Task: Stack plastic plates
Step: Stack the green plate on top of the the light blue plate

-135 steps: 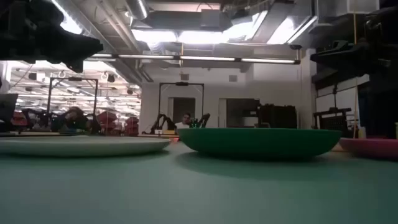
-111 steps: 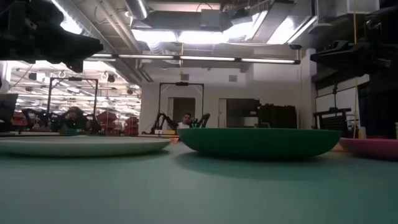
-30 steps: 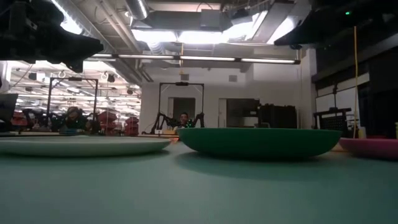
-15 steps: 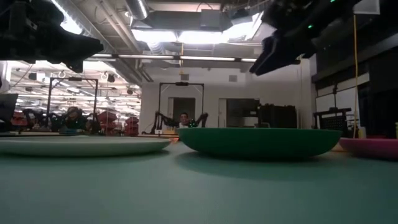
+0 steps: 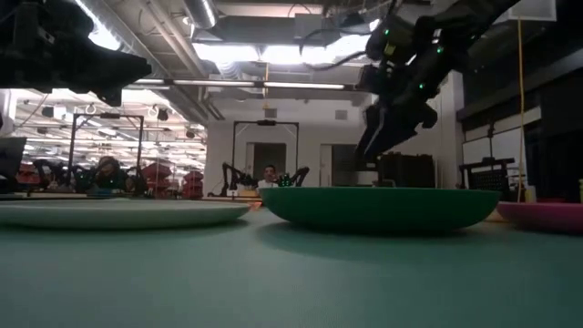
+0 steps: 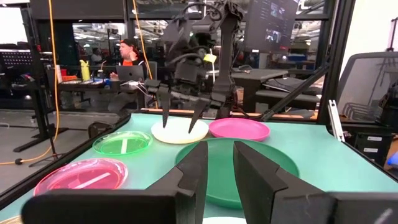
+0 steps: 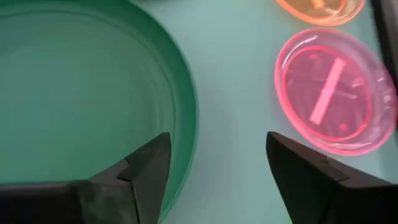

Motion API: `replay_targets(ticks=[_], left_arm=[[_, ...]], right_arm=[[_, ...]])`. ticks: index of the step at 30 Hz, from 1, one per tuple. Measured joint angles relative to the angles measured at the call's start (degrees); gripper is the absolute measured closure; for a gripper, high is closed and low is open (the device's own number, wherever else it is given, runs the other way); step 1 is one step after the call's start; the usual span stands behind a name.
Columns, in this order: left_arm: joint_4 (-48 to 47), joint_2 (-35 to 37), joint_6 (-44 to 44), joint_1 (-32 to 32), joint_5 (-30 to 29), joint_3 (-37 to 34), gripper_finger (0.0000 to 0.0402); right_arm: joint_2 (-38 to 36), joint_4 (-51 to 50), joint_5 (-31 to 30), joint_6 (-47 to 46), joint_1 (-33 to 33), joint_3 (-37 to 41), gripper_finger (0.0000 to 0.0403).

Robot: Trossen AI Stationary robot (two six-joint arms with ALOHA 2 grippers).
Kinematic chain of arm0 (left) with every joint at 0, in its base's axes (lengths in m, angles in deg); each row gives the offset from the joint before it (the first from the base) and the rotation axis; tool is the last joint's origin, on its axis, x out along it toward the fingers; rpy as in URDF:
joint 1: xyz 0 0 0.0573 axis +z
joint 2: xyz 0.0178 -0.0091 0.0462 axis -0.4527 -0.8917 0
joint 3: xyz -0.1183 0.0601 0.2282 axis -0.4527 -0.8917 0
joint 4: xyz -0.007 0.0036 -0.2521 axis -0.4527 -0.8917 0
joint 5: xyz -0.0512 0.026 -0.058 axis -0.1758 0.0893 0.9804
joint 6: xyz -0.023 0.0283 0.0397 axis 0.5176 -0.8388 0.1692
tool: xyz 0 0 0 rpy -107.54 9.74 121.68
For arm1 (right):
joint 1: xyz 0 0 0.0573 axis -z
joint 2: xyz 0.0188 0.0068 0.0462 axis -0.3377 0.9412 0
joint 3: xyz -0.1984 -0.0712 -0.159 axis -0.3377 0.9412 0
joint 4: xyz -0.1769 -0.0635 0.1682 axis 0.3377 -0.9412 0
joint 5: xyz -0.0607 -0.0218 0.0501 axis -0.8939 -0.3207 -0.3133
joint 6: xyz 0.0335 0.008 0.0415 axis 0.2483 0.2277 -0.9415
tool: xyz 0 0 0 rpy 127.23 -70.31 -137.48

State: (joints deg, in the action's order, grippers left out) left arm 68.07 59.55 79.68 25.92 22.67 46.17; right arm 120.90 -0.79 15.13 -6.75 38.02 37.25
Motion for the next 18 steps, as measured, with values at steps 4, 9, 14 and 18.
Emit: replay_targets(ticks=[4, 9, 14, 18], left_arm=[[0.01, 0.00, 0.00, 0.01, -0.01, 0.00, 0.0331], [0.00, 0.00, 0.00, 0.00, 0.00, -0.01, 0.0331], [0.00, 0.00, 0.00, 0.00, 0.00, -0.01, 0.0331], [0.00, 0.00, 0.00, 0.02, 0.00, -0.02, 0.0331]], right_arm=[[2.21, -0.04, 1.60, 0.01, 1.46, 0.00, 0.0150], [4.59, -0.06, 3.44, 0.00, 2.03, 0.00, 0.0150], [7.10, -0.08, 4.03, -0.02, 2.03, 0.00, 0.0150], [9.13, -1.01, 4.03, -0.07, 2.01, 0.02, 0.0150]])
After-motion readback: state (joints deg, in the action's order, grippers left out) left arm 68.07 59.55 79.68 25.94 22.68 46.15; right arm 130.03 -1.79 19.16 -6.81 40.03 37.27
